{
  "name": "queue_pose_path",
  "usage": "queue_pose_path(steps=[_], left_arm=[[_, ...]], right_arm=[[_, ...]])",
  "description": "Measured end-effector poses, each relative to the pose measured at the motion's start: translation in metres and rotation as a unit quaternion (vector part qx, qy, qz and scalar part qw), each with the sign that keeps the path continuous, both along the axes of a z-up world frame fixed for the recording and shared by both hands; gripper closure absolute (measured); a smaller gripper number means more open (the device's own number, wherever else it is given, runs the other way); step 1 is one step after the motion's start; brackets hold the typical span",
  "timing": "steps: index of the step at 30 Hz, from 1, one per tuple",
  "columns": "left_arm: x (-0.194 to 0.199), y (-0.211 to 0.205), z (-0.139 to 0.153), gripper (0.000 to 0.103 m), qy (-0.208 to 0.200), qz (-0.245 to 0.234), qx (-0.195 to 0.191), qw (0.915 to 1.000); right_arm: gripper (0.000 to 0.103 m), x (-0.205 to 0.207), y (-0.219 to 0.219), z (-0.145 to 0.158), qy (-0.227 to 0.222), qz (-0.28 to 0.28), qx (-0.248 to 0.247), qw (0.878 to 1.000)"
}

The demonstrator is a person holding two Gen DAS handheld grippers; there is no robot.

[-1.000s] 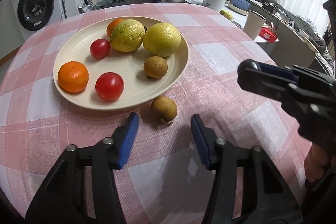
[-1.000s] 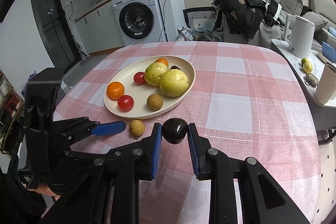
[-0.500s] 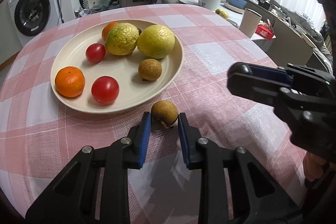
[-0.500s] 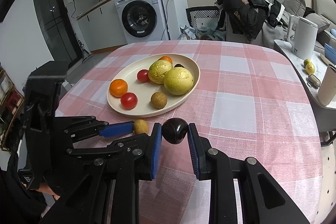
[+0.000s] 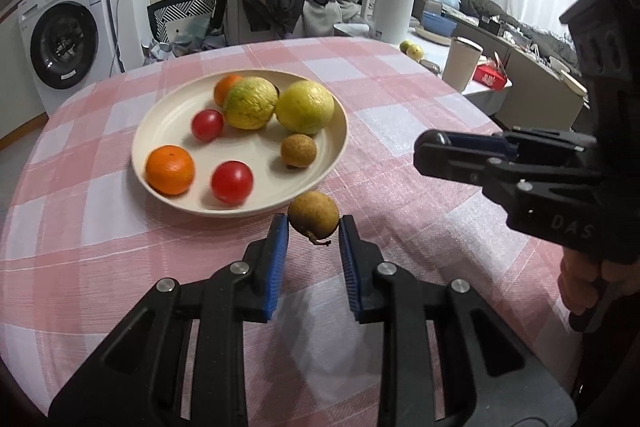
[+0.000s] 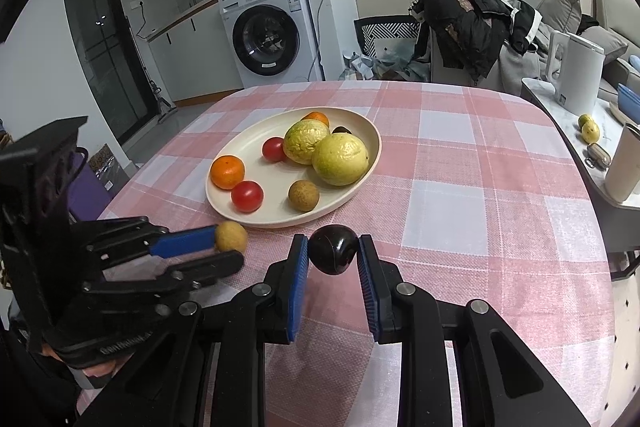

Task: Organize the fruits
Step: 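Carry the plum and brown fruit onto the cream plate and open both tools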

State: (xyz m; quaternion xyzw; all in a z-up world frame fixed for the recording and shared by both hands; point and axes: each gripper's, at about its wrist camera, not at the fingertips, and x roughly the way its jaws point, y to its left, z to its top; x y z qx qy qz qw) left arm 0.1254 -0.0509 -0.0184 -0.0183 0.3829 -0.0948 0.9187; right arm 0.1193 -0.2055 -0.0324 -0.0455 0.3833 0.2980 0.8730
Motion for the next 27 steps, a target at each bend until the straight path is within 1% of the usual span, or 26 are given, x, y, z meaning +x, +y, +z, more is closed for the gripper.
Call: queue_pose_path(steps=[6, 10, 14, 19, 27], left_arm=[[-0.012, 0.018, 0.014, 0.080, -0.022, 0.015, 0.000, 0.9997], [-0.015, 0.031, 0.020, 0.080, -0.028, 0.024, -0.004, 0.9993], [-0.015, 0.042, 0.025, 0.080, -0.035, 0.033, 0.001, 0.9988], [-0.008, 0.052, 0.029, 0.080, -0.040, 0.043, 0.001, 0.9983], [0.007, 0.057, 0.034, 0.080, -0.047, 0.046, -0.001, 0.9978]], right_arm=[[0.077, -0.002, 0.003, 0.001, -0.002, 0.009, 0.006, 1.000], [0.077, -0.006, 0.005, 0.003, -0.015, 0.012, 0.019, 1.000], [0.077, -0.010, 0.007, 0.007, -0.027, 0.013, 0.031, 0.999], [0.077, -0.010, 0.013, 0.010, -0.034, 0.017, 0.033, 0.999], [0.077, -0.003, 0.027, 0.012, -0.037, 0.022, 0.026, 0.999]])
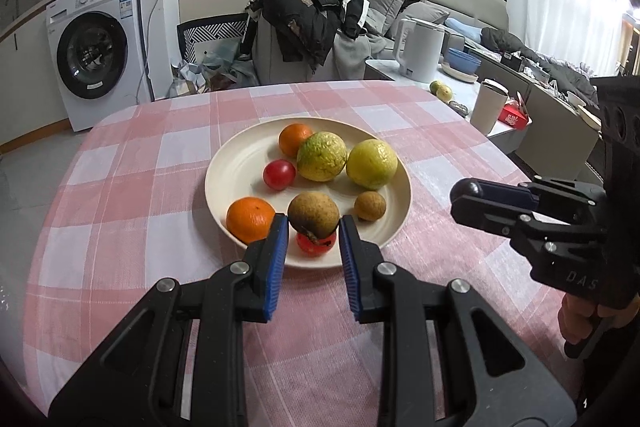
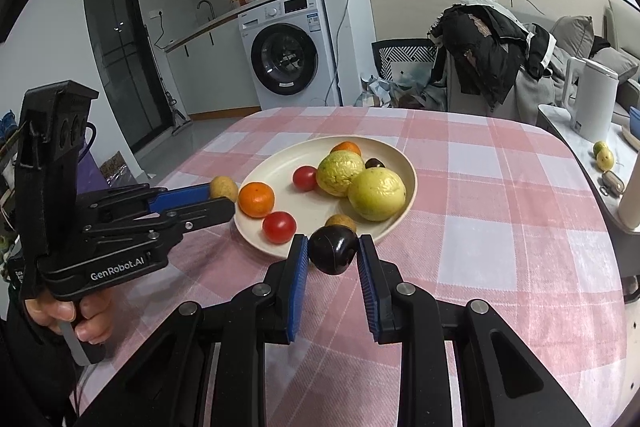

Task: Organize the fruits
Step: 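Carry the plum and brown fruit onto the cream plate and open both tools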

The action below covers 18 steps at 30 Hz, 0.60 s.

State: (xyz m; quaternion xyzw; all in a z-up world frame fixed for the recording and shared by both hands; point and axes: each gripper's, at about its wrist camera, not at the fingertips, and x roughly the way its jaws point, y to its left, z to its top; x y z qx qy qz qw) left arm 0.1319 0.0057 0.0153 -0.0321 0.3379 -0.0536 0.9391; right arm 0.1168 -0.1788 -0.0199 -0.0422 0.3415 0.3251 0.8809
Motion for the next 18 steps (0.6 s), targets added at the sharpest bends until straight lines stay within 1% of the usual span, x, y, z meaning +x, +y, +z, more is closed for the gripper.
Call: queue_pose_path(steps=[11, 18], left_arm=[[0.025, 0.003, -0.004, 0.080, 0.005, -0.002, 0.002, 1.0000], [0.042, 0.005, -0.013, 0.080, 0.014, -0.001, 0.003, 0.9999]], right_arm=[[0.077, 0.023, 0.022, -0.001, 0.011, 0.000, -0.005, 1.000], [0.077, 0.039, 0.034, -0.010, 0.027, -0.004, -0.006, 1.000]])
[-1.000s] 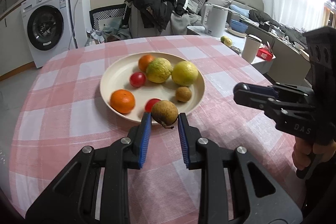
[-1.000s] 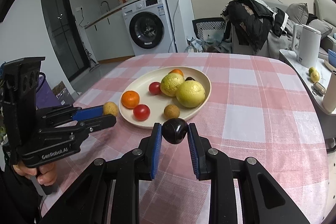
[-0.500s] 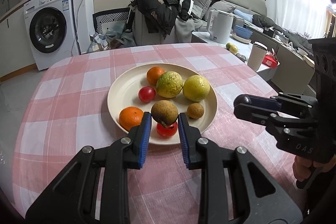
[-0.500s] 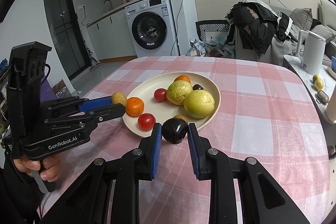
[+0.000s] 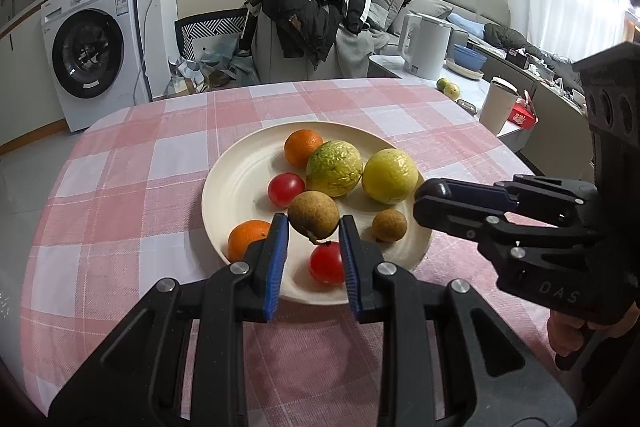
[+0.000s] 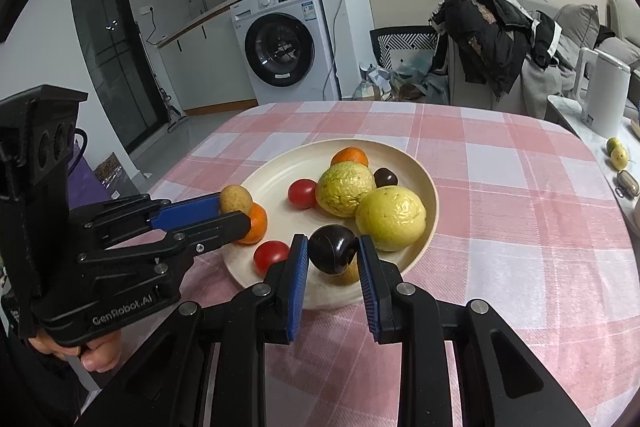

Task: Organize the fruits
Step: 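Carry the plum and brown fruit onto the cream plate and open both tools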

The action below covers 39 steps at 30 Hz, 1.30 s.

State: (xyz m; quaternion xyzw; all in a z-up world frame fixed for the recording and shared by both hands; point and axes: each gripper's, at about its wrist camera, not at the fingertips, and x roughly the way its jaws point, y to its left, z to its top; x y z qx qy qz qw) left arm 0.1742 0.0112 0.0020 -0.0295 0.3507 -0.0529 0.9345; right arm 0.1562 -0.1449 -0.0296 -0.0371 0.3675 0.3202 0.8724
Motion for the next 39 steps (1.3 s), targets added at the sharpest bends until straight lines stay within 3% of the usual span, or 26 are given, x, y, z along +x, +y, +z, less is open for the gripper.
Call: queue_pose_path(steps=[15, 29, 37, 39], left_arm=[[0.018, 0.006, -0.023, 0.080, 0.012, 0.007, 0.000, 0.9999], [0.021, 0.007, -0.027, 0.080, 0.008, 0.005, -0.001, 1.0000], [0.018, 0.009, -0.024, 0.079, 0.007, 0.013, -0.008, 0.9999], [0.015, 0.011, -0.022, 0.078, 0.008, 0.017, -0.010, 0.9998]], right_arm=[[0.077, 0.014, 0.015, -0.018, 0.004, 0.003, -0.004, 1.000], [0.077, 0.015, 0.018, -0.022, 0.002, 0.007, -0.008, 1.000], [0.060, 0.015, 0.011, -0.017, -0.011, -0.011, -0.015, 1.000], [0.049, 0.013, 0.007, -0.014, -0.015, -0.019, -0.015, 1.000]])
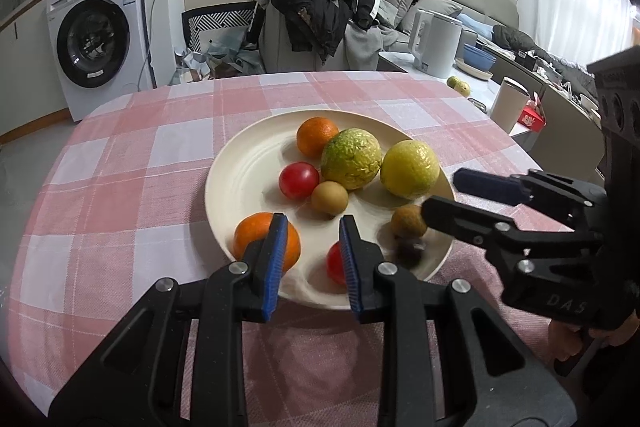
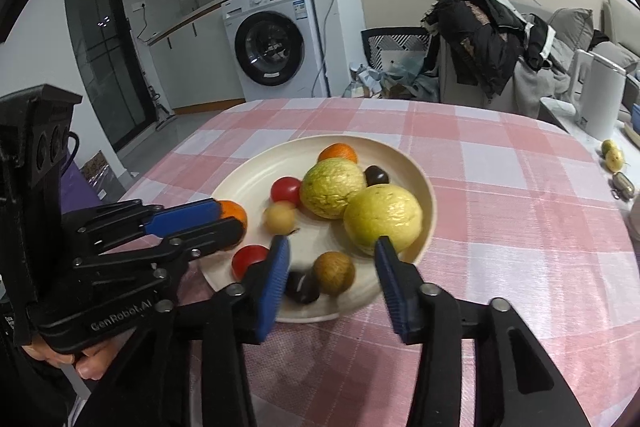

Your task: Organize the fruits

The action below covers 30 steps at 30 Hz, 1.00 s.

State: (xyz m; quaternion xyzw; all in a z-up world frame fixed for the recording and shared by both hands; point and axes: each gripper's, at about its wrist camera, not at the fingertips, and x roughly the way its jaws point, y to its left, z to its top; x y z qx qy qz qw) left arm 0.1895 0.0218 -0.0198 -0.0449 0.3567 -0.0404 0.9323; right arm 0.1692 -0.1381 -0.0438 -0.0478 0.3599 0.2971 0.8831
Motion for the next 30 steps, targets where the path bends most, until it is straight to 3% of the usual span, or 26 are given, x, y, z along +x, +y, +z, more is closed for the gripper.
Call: queue_pose_path(steps=[1, 2, 3, 4, 6, 8, 10, 12, 23, 30], left_arm=[[-0.002, 0.001, 0.002, 0.072, 0.000, 0.003, 0.000, 1.0000], [-0.004, 0.002, 0.003, 0.066, -0.003, 0.008, 0.002, 1.0000], [-0.007, 0.003, 0.006, 0.053, -0.006, 0.013, 0.004, 0.9999], [-0.011, 0.004, 0.008, 0.039, -0.012, 0.021, 0.006, 0.9997], [-0.021, 0.007, 0.013, 0.024, -0.028, 0.033, 0.009, 0.9990], [-0.031, 0.009, 0.018, 0.019, -0.040, 0.043, 0.013, 0.9982], [-0.039, 0.012, 0.022, 0.016, -0.048, 0.046, 0.012, 0.9977], [-0.049, 0.014, 0.024, 0.003, -0.055, 0.051, 0.013, 0.9971], [-0.092, 0.008, 0.025, 0.000, -0.092, 0.058, 0.039, 0.9933], [-0.097, 0.012, 0.020, 0.000, -0.099, 0.072, 0.027, 0.9921]], right_arm=[[0.046, -0.001, -0.004, 0.002, -0.003, -0.007, 0.002, 1.000], [0.036, -0.002, -0.006, 0.003, -0.005, -0.012, 0.002, 1.000], [0.025, -0.003, -0.009, 0.004, -0.008, -0.016, 0.002, 1.000], [0.021, -0.005, -0.011, 0.004, -0.011, -0.019, 0.004, 1.000], [0.009, -0.009, -0.017, 0.007, -0.021, -0.024, 0.006, 0.999], [0.002, -0.013, -0.021, 0.009, -0.026, -0.026, 0.006, 0.999], [0.000, -0.017, -0.025, 0.010, -0.031, -0.020, 0.010, 0.999], [0.000, -0.024, -0.028, 0.011, -0.037, -0.007, 0.016, 0.999], [0.000, -0.051, -0.037, 0.011, -0.056, 0.019, 0.029, 0.998], [0.000, -0.057, -0.037, 0.013, -0.073, 0.024, 0.036, 0.996]])
